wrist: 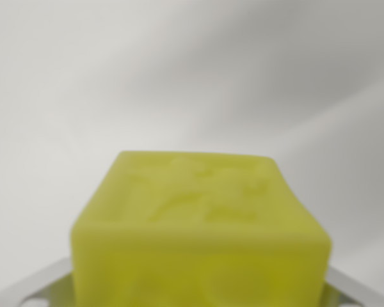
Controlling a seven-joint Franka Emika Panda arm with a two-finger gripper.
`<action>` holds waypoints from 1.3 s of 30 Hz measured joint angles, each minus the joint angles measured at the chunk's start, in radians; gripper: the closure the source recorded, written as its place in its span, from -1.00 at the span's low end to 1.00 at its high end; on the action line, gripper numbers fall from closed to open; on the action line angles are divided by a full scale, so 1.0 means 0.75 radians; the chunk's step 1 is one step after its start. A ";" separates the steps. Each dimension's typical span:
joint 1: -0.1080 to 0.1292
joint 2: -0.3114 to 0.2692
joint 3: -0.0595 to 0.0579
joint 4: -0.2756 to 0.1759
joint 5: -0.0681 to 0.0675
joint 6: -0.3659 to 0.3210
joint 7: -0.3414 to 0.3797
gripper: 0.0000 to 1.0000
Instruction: Pick yellow cube
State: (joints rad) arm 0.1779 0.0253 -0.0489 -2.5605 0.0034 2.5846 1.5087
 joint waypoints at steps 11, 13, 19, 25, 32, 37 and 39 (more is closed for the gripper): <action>-0.001 -0.089 0.000 0.015 -0.008 -0.105 0.006 1.00; -0.001 -0.105 0.000 0.019 -0.009 -0.124 0.006 1.00; -0.001 -0.149 0.000 0.031 -0.012 -0.181 0.009 1.00; -0.001 -0.191 0.000 0.047 -0.014 -0.238 0.011 1.00; -0.001 -0.236 0.000 0.068 -0.017 -0.304 0.013 1.00; -0.001 -0.267 0.000 0.085 -0.018 -0.352 0.014 1.00; -0.001 -0.278 0.000 0.093 -0.019 -0.371 0.014 1.00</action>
State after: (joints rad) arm 0.1773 -0.1836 -0.0488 -2.4910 -0.0107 2.3064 1.5195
